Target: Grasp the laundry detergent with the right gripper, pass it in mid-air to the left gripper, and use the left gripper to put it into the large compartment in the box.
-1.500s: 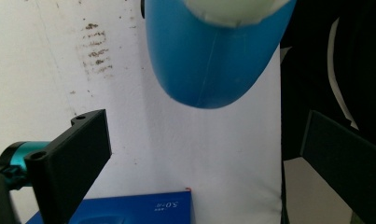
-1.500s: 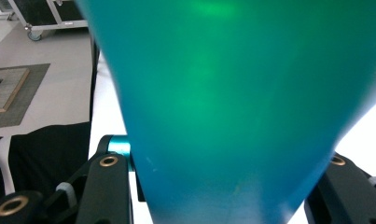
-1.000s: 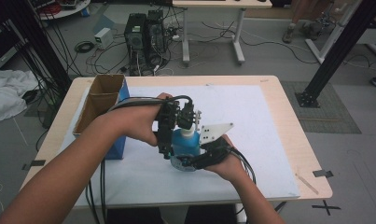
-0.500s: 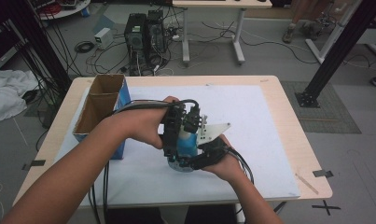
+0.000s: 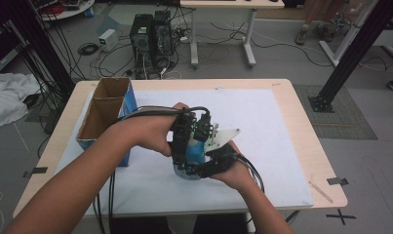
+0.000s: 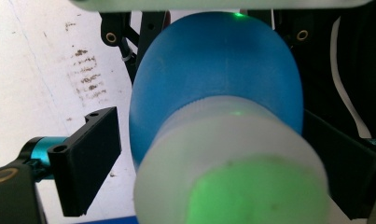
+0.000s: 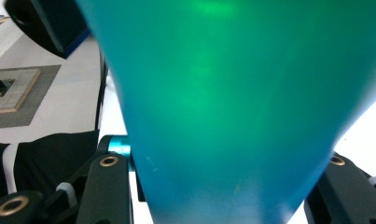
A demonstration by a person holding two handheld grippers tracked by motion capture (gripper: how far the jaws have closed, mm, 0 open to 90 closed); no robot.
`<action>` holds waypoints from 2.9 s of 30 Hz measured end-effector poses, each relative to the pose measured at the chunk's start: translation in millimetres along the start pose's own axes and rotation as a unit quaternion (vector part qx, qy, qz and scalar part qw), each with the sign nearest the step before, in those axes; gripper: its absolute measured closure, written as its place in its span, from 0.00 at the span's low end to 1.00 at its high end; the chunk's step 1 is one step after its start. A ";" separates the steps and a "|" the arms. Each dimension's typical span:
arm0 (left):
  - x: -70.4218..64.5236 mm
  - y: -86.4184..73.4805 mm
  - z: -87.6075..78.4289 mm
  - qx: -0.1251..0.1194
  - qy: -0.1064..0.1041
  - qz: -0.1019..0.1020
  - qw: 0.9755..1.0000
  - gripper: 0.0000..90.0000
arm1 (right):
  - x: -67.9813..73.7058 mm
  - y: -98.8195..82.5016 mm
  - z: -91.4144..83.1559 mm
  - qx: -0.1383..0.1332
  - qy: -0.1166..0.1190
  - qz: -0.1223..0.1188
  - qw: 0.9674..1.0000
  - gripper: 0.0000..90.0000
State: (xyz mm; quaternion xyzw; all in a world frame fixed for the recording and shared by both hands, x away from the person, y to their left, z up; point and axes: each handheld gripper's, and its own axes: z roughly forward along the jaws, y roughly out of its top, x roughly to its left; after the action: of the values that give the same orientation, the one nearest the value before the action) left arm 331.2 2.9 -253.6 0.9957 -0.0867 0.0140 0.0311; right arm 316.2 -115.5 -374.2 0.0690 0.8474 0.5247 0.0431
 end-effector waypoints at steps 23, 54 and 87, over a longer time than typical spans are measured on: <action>0.3 2.9 2.0 0.009 0.005 0.007 1.000 0.23 | 1.2 1.4 1.7 0.001 0.002 0.004 1.000 0.52; -1.6 3.2 3.5 0.022 0.002 0.011 1.000 0.43 | 1.3 0.5 3.5 0.000 0.004 0.002 1.000 0.52; 6.2 -7.5 -17.8 0.020 0.011 -0.025 0.999 0.43 | -2.8 7.1 -18.4 0.003 -0.011 0.019 1.000 0.26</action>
State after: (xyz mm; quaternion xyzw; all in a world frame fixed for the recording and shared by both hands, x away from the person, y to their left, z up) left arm 338.2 10.3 -236.0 0.9978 -0.0607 0.0256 0.0123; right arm 316.8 -129.1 -359.7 0.0908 0.8471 0.5219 0.0425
